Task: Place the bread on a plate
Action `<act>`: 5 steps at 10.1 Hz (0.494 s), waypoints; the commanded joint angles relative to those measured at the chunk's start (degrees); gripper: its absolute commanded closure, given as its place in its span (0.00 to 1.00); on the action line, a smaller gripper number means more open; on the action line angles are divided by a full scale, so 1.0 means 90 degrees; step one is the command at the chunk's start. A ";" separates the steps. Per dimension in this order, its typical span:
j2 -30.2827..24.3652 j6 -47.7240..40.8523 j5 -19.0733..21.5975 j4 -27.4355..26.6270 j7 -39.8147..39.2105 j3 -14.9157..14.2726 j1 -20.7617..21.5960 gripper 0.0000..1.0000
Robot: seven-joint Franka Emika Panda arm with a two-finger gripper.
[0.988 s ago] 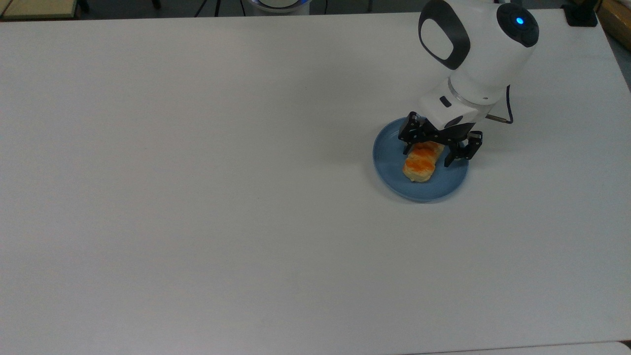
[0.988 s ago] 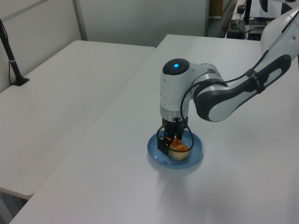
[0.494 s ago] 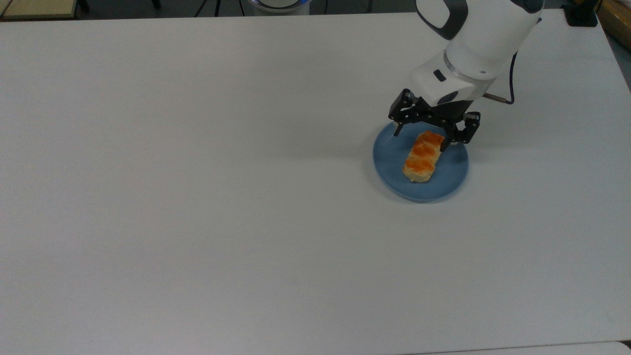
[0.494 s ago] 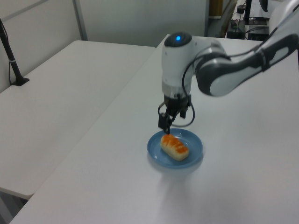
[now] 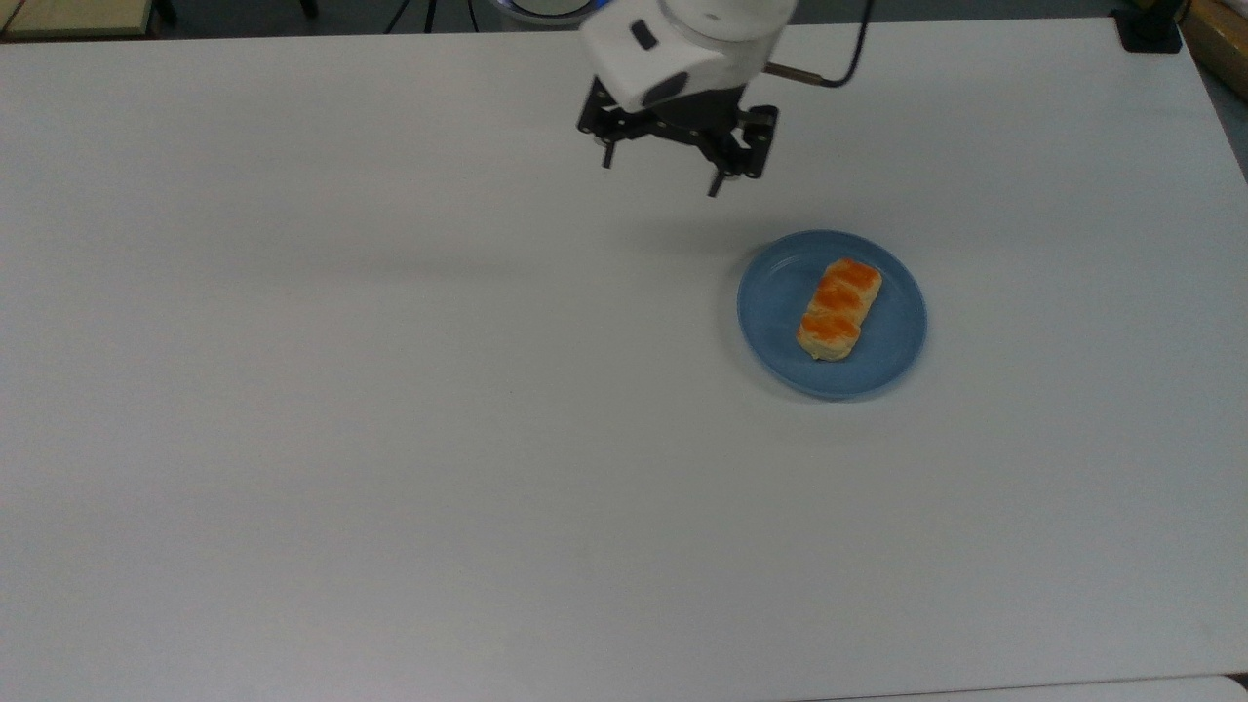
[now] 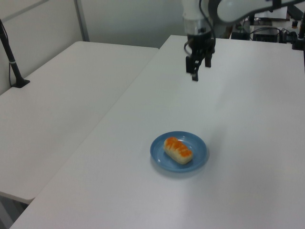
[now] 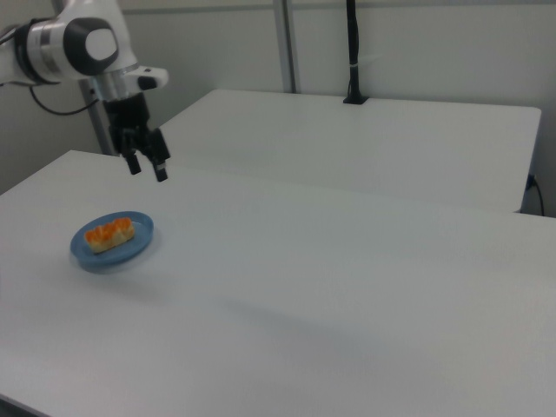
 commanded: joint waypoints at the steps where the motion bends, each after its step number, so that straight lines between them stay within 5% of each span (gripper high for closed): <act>1: -0.0603 -0.0313 0.0326 -0.0186 -0.1154 -0.0034 -0.0749 0.00; 5: -0.0723 -0.0236 0.0346 -0.0225 -0.1947 -0.0025 -0.1542 0.00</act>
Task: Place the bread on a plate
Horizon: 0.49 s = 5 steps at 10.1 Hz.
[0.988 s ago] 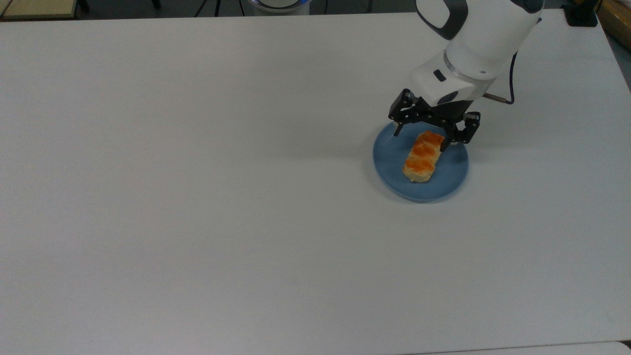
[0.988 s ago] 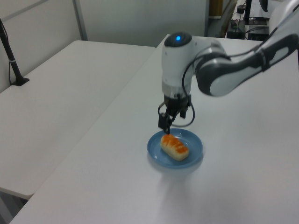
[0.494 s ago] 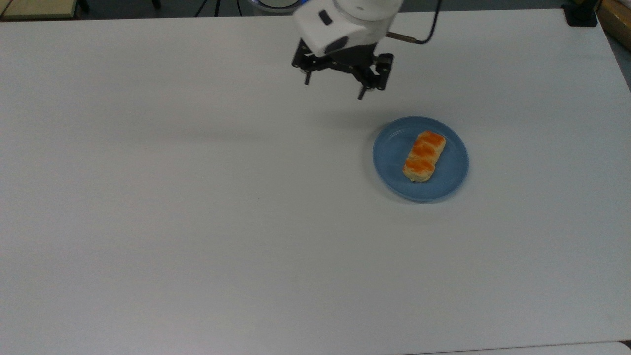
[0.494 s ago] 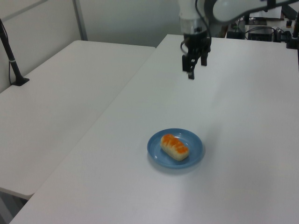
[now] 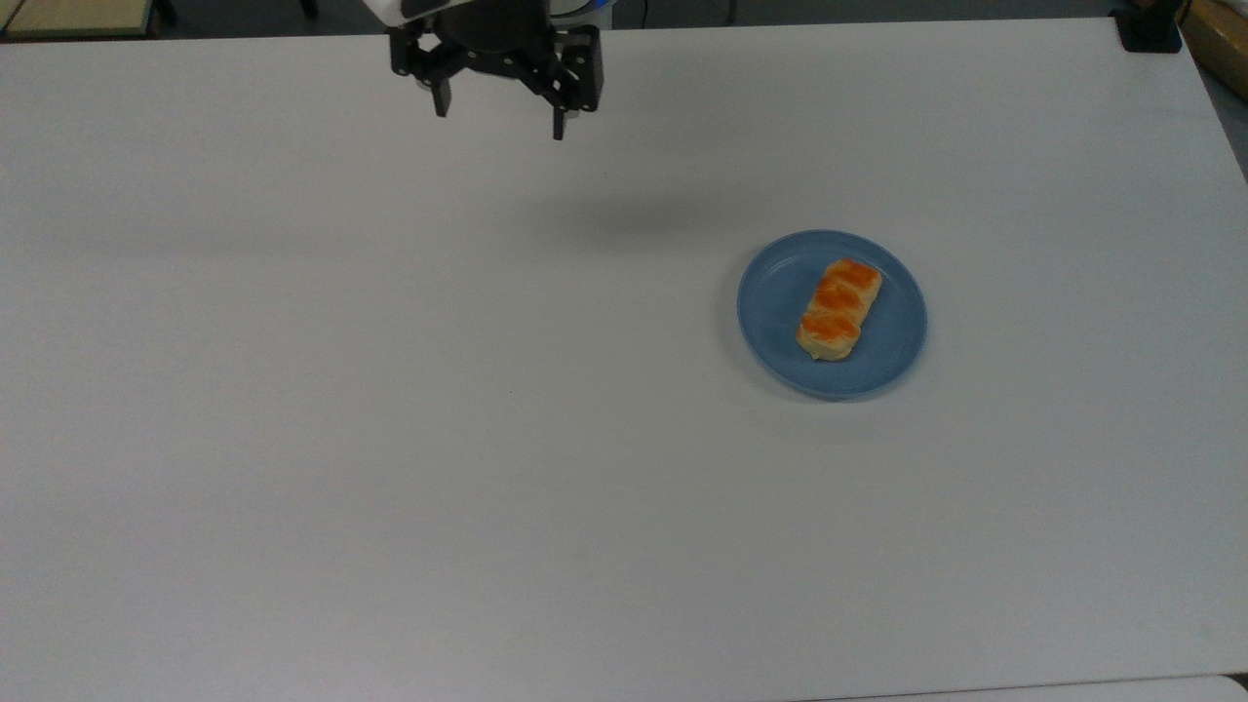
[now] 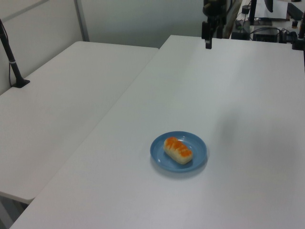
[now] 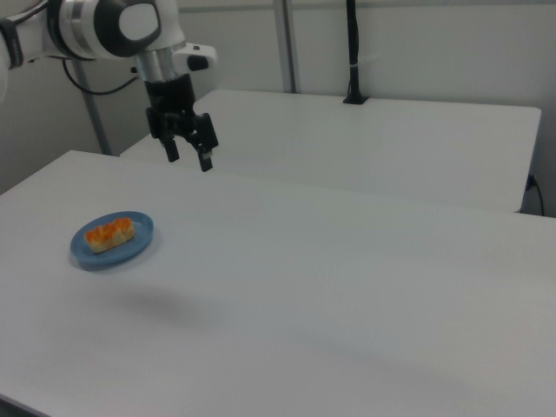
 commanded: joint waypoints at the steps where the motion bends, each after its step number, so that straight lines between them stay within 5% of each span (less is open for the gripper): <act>1: -0.0078 0.0070 0.0134 -0.0202 -0.0419 0.0002 -0.0256 0.00; 5: -0.0137 0.0071 0.0134 -0.0182 -0.0469 -0.0018 -0.0442 0.00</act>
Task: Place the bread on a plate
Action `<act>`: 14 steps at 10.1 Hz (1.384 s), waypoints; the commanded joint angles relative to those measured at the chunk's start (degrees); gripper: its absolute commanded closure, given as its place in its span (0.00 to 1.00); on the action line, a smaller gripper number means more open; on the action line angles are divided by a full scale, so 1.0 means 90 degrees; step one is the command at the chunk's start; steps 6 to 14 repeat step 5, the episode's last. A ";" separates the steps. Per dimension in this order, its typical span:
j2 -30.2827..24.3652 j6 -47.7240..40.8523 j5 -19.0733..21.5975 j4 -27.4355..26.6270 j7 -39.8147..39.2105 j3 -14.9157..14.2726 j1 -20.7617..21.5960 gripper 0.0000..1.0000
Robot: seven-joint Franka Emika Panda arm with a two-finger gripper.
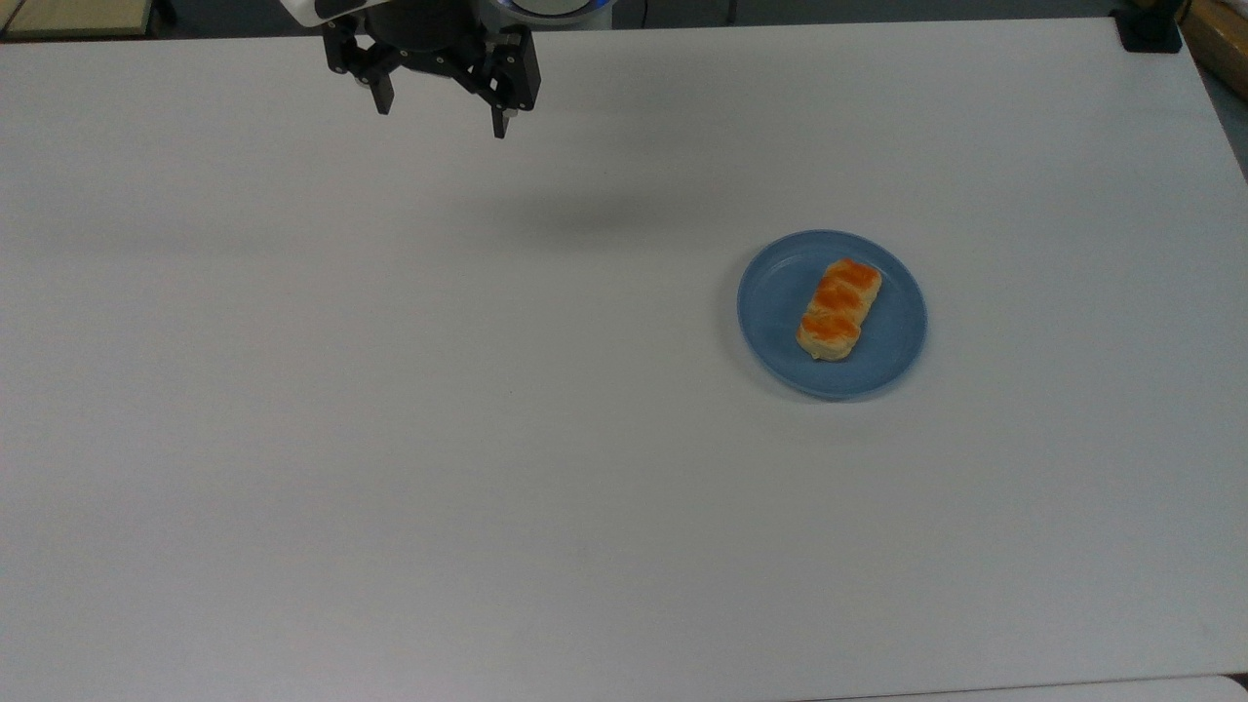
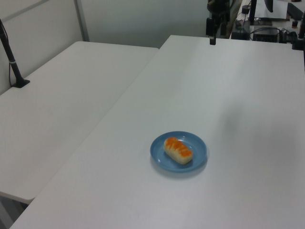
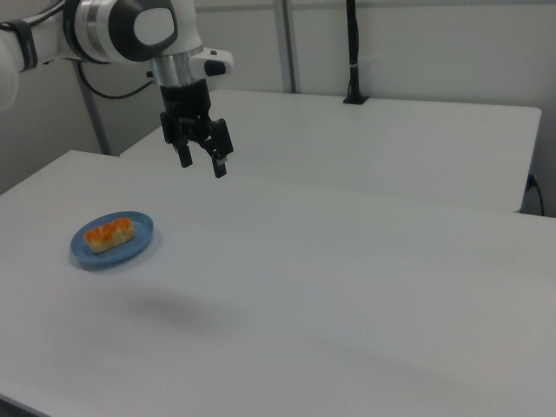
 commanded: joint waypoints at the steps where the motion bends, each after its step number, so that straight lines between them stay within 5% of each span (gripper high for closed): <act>1: -0.0144 0.0066 0.0104 -0.0127 -0.0136 -0.0016 -0.0050 0.00; 14: -0.0144 0.0192 0.0114 -0.0108 -0.0136 -0.0016 -0.0158 0.00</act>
